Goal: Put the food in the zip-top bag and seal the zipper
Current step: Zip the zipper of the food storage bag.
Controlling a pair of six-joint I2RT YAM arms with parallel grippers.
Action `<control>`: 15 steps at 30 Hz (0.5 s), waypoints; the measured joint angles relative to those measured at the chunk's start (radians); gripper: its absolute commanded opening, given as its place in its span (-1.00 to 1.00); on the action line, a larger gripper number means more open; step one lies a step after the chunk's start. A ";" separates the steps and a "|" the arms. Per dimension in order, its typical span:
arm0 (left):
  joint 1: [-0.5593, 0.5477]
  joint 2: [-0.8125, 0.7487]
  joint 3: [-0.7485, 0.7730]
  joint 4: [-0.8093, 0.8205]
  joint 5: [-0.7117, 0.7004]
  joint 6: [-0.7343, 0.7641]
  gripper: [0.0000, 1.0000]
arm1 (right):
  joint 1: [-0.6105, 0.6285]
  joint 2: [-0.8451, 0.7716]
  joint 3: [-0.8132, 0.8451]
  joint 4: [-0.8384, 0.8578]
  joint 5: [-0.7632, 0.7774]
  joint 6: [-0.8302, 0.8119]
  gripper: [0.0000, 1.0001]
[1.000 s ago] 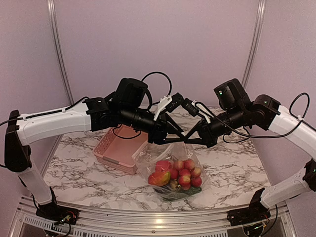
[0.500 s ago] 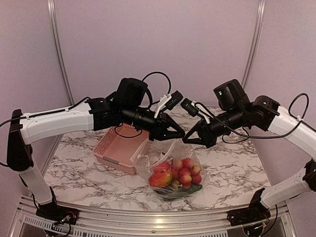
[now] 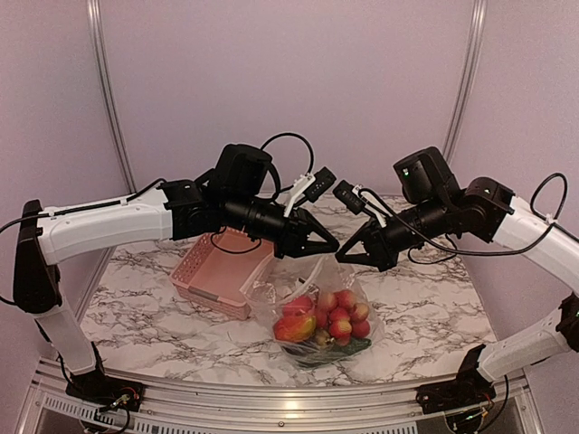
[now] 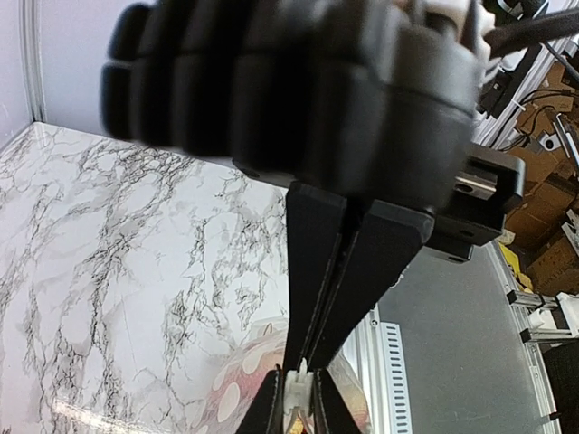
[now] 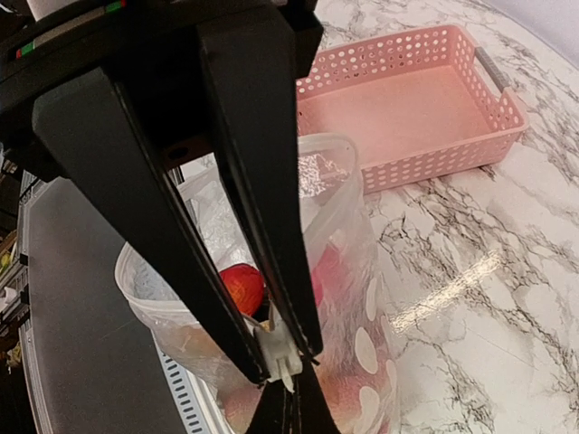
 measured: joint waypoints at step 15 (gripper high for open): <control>0.005 0.003 0.000 -0.003 -0.008 -0.005 -0.81 | 0.000 -0.005 -0.018 0.022 0.010 0.018 -1.00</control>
